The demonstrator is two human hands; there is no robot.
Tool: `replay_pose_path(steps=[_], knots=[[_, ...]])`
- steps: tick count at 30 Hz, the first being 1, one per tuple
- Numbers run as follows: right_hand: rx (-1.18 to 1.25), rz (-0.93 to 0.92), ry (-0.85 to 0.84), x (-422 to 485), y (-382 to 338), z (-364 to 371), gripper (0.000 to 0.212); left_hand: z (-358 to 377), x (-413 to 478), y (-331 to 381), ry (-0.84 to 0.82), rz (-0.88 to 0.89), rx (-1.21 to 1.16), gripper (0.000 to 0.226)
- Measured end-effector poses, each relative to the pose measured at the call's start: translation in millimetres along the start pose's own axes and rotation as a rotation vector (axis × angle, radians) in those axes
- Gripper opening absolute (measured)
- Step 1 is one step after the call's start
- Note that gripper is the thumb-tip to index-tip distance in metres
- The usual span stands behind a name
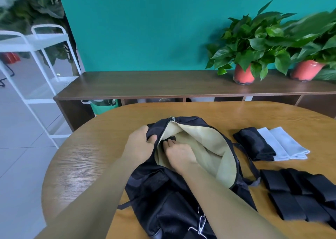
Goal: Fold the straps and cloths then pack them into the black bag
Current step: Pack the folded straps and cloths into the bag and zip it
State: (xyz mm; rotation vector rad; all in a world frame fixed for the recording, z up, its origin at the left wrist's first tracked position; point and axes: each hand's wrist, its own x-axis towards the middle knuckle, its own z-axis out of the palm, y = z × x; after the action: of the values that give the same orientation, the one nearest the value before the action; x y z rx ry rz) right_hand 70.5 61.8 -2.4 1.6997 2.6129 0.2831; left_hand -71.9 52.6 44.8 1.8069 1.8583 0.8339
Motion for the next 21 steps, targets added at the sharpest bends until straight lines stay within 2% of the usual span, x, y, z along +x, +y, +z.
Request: replay_pose_path(steps=[6, 11, 15, 18, 21], knots=[[0.015, -0.041, -0.046, 0, 1, -6, 0.034, 2, -1, 2, 0.003, -0.023, 0.045, 0.032], [-0.020, -0.038, -0.030, -5, 6, -16, 0.046, -1, -3, 7, 0.024, -0.039, 0.147, 0.030], [-0.081, -0.031, 0.050, -22, 11, -28, 0.049, -8, -12, 18, 0.039, -0.047, 0.197, 0.008], [-0.096, -0.014, 0.152, -42, 20, -39, 0.047, -12, -23, 24, 0.062, -0.031, 0.239, 0.038], [-0.140, 0.049, 0.311, -72, 33, -45, 0.052, -11, -33, 30, 0.130, 0.017, 0.337, 0.052]])
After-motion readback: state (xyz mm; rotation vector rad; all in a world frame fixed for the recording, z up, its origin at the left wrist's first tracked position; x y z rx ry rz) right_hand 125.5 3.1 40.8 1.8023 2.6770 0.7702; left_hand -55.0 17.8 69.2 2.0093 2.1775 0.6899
